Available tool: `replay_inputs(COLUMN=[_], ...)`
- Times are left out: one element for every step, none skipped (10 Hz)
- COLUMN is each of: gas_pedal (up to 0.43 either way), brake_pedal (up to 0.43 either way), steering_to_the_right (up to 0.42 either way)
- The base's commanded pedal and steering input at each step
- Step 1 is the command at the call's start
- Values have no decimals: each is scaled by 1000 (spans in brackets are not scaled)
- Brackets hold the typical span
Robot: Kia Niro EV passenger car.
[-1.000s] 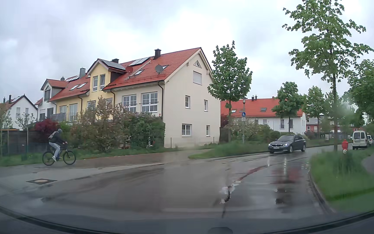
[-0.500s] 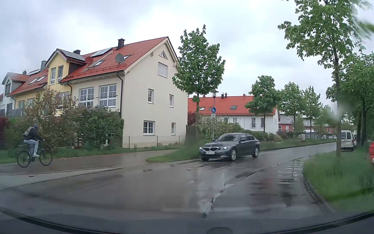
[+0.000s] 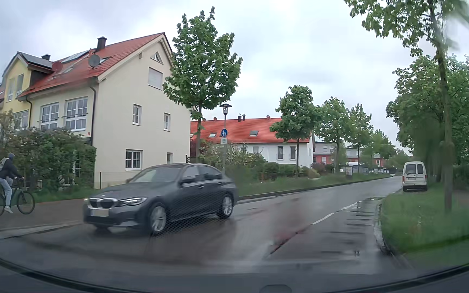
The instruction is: Follow the waypoints while adhering to traffic rules and regulations
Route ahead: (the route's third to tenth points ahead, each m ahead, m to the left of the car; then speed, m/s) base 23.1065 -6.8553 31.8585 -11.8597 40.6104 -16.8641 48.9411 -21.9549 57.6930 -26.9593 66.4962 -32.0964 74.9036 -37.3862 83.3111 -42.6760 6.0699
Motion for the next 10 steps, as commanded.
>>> replay_inputs(gas_pedal=[157,169,169,169,169,169,169,157,157,157], brake_pedal=[0,0,0,0,0,0,0,0,0,0], steering_to_the_right=[151,151,152,152,152,153,153,153,153,153])
